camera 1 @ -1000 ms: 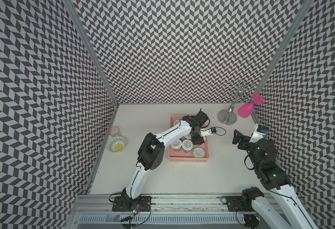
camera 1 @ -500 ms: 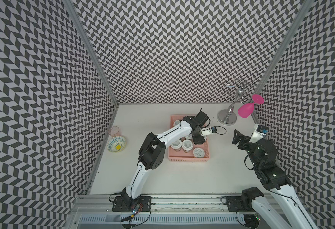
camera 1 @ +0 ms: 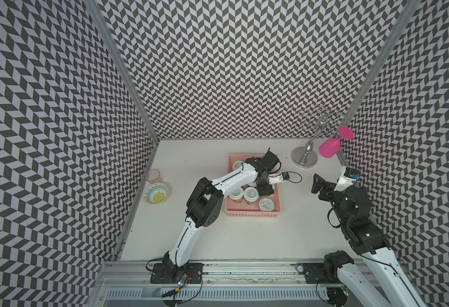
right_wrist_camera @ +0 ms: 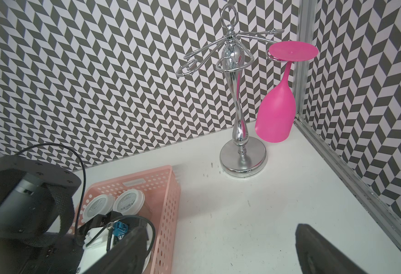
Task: Put the yogurt in the basket
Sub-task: Place the yogurt in the basket.
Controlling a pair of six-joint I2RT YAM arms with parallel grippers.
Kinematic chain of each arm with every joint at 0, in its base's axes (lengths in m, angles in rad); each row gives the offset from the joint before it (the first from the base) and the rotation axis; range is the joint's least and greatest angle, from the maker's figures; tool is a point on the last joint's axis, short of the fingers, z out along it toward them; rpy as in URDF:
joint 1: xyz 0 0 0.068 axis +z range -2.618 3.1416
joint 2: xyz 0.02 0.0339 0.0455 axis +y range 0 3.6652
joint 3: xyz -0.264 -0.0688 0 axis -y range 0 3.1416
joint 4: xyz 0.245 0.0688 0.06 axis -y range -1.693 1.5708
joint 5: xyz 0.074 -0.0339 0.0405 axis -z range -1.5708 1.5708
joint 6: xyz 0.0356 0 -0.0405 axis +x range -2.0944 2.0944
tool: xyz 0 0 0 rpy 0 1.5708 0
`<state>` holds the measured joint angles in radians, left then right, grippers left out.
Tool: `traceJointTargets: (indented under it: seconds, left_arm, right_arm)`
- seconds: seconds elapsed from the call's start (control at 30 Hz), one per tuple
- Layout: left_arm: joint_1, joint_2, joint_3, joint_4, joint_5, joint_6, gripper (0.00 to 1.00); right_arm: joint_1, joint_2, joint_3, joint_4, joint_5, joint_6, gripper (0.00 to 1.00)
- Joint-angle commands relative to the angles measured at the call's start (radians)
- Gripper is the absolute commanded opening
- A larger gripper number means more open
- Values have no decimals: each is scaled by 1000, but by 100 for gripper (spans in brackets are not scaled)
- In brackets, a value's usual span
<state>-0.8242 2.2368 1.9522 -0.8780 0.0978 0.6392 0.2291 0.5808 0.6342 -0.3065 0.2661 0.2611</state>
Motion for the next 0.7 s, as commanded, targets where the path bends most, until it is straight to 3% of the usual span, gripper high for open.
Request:
traceJointTargets:
  seconds: [0.0, 0.67]
  left_arm:
    - [-1, 8, -6, 11, 8, 12, 79]
    - [0, -140, 35, -8, 102, -14, 100]
  right_arm:
    - [9, -14, -13, 47, 18, -10, 100]
    - [9, -15, -12, 46, 23, -10, 100]
